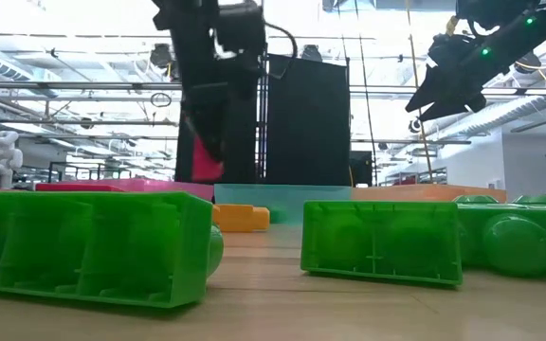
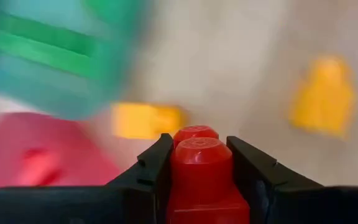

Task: Sort blocks
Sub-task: Put the red game piece into the red bin

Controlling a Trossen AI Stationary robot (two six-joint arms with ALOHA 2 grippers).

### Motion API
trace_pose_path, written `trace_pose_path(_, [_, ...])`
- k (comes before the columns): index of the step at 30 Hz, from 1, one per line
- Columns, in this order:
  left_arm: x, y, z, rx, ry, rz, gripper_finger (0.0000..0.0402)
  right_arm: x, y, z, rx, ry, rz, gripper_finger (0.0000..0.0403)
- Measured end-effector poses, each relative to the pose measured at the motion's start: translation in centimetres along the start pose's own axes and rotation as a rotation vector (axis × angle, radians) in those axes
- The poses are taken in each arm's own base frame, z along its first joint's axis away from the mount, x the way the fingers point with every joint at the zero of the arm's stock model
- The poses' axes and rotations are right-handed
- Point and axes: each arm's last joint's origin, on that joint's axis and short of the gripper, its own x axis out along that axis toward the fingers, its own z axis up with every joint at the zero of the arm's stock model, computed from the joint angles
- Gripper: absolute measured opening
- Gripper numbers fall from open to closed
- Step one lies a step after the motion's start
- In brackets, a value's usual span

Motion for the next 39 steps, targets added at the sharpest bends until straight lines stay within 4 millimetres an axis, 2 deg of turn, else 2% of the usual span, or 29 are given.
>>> trace_pose_path(3, [-1.8, 2.0, 0.6, -0.131, -0.086, 0.155, 0.0129, 0.0, 0.0, 0.0, 0.016, 0.000, 0.000, 0.0315])
trace_pose_path(5, [-3.1, 3.8, 0.3, -0.239, -0.132, 0.248, 0.0129, 0.0, 0.0, 0.0, 0.021, 0.000, 0.000, 0.0315])
trace_pose_path(10, [-5.6, 9.0, -2.7, -0.436, -0.180, 0.343, 0.0129, 0.0, 0.0, 0.0, 0.021, 0.001, 0.000, 0.0315])
trace_pose_path(14, [-6.2, 12.7, -5.7, -0.605, -0.174, 0.402, 0.0129, 0.0, 0.0, 0.0, 0.020, 0.001, 0.000, 0.0315])
trace_pose_path(19, [-5.4, 16.0, -7.7, -0.741, -0.200, 0.417, 0.0129, 0.0, 0.0, 0.0, 0.014, -0.002, -0.011, 0.0315])
trace_pose_path(24, [-3.2, 18.4, -9.2, -0.856, -0.190, 0.406, 0.0129, 0.0, -0.1, 0.0, 0.016, -0.006, -0.027, 0.0315])
trace_pose_path(30, [-0.1, 19.3, -10.9, -0.889, -0.057, 0.396, 0.0129, 0.0, -0.1, 0.0, 0.024, -0.006, -0.027, 0.0315])
trace_pose_path(39, [2.3, 21.4, -11.0, -0.884, -0.046, 0.429, 0.0129, 0.0, -0.1, 0.0, 0.025, -0.006, -0.028, 0.0315])
